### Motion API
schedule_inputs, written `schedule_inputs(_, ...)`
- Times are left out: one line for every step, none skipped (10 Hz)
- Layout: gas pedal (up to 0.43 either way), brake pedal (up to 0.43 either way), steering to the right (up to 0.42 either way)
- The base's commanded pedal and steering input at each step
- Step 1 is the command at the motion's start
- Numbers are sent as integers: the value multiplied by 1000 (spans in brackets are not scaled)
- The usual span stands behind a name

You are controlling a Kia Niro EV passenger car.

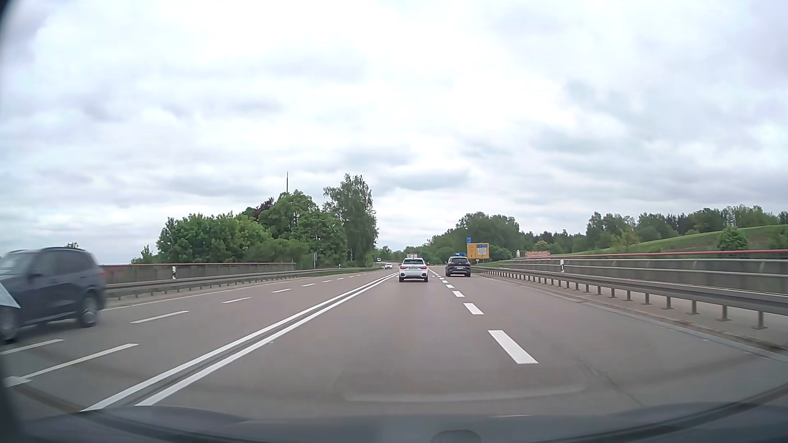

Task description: Follow the waypoints while adhering to traffic rules and regulations

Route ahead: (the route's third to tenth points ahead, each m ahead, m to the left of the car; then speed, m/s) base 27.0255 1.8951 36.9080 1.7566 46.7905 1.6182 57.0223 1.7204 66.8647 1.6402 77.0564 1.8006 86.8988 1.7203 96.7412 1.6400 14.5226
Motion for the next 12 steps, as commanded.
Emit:
schedule_inputs(209, 0, -2)
schedule_inputs(209, 0, -1)
schedule_inputs(209, 0, 1)
schedule_inputs(220, 0, 3)
schedule_inputs(220, 0, 3)
schedule_inputs(228, 0, 2)
schedule_inputs(228, 0, 2)
schedule_inputs(228, 0, 2)
schedule_inputs(228, 0, 1)
schedule_inputs(228, 0, 1)
schedule_inputs(228, 0, 1)
schedule_inputs(228, 0, 1)
